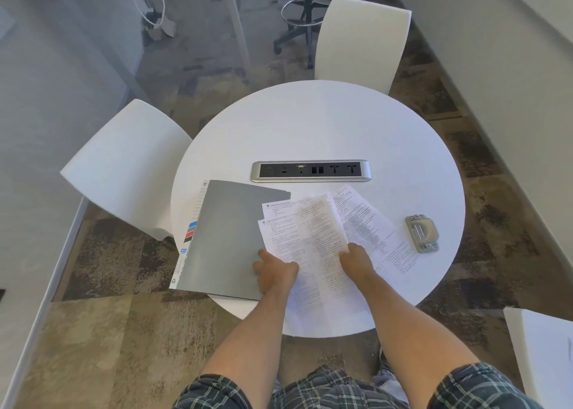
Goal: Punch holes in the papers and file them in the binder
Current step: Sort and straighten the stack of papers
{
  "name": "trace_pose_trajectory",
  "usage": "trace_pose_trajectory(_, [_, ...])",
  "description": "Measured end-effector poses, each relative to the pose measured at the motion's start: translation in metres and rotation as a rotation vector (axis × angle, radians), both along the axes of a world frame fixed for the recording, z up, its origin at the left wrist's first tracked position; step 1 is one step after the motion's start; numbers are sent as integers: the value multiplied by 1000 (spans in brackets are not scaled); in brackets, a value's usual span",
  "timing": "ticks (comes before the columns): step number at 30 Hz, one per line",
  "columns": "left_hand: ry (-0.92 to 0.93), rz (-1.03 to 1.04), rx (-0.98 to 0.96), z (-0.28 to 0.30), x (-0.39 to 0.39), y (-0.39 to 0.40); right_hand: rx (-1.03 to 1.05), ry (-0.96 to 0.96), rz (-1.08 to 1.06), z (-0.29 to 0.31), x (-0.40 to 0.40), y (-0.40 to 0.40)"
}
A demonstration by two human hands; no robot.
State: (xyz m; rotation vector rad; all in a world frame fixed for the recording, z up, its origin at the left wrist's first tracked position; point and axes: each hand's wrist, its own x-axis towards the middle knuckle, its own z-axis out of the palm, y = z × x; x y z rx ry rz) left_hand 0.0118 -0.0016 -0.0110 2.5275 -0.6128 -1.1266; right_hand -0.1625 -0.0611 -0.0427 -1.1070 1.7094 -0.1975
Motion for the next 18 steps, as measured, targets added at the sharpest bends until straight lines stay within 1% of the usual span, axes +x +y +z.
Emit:
trace_pose_trajectory(3, [17,12,25,1,0,3,17,-7,0,0,-1,-3])
trace_pose_trajectory(7, [26,-27,134,0,-2,5,38,-19,0,2,-2,-4])
trace_pose_trajectory(9, [27,-41,155,-1,-3,5,54,-14,10,5,-2,-6])
trace_pose_trajectory(13, [24,-33,139,0,-1,3,58,5,-1,15,1,-10])
trace_pose_trajectory(18, [39,30,108,3,4,3,22,29,-6,21,3,-12])
